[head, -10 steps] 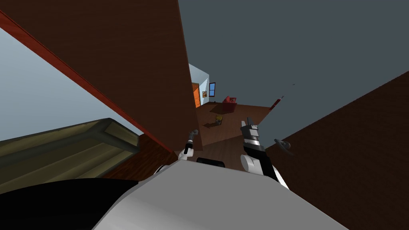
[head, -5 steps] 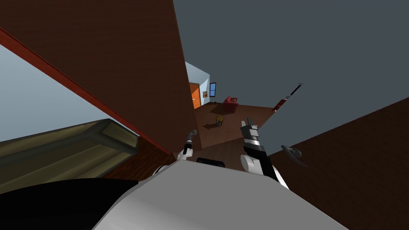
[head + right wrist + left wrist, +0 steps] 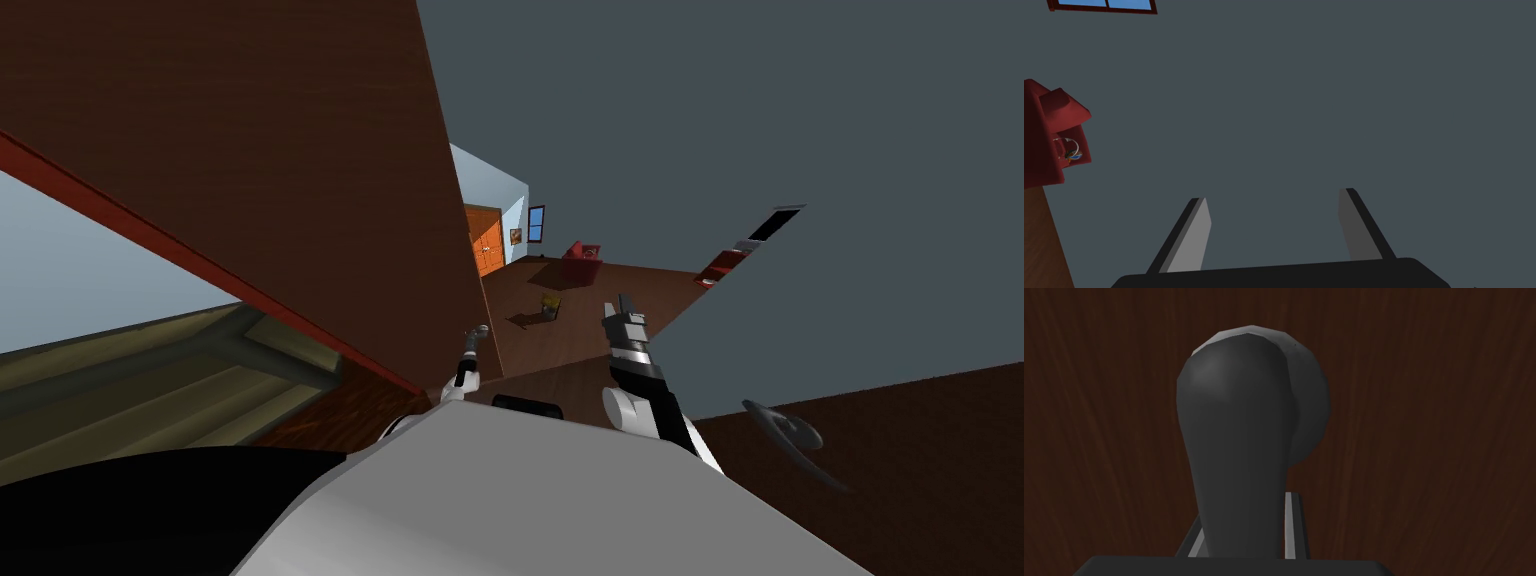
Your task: Push the door open
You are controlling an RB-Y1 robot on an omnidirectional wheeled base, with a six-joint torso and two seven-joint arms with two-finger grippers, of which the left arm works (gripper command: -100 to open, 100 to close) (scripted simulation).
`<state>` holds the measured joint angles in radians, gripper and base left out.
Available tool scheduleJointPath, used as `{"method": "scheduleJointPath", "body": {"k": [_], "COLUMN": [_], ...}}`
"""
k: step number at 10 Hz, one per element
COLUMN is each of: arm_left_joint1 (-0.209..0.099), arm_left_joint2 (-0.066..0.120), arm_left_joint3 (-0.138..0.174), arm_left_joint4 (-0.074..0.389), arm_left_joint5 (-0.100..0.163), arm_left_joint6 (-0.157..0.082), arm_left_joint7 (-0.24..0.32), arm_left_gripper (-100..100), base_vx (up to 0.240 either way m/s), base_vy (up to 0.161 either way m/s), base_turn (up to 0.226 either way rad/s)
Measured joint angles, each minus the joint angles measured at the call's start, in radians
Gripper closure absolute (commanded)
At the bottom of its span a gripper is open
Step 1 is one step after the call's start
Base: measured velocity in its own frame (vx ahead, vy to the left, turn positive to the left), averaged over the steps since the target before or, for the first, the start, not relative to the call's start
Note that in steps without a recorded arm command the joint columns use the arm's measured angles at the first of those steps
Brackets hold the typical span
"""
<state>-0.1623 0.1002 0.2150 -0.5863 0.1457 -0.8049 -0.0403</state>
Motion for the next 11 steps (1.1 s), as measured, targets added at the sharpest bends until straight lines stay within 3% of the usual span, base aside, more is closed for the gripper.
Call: {"method": "scheduleJointPath", "body": {"k": [6, 7, 11], "arm_left_joint1": [0.017, 0.009, 0.017], "arm_left_joint2": [0.002, 0.006, 0.012], "arm_left_joint3": [0.043, 0.052, 0.095], "arm_left_joint4": [-0.017, 0.001, -0.007], "arm_left_joint5": [0.025, 0.031, 0.057], "arm_left_joint6": [0.012, 0.002, 0.002], "arm_left_joint7": [-0.02, -0.021, -0.038], "arm_left_gripper": [100, 100, 100], "base_vx": [0.158, 0.188, 0.204], "base_vy": [-0.026, -0.049, -0.042], "base_turn": [0.042, 0.061, 0.048]}}
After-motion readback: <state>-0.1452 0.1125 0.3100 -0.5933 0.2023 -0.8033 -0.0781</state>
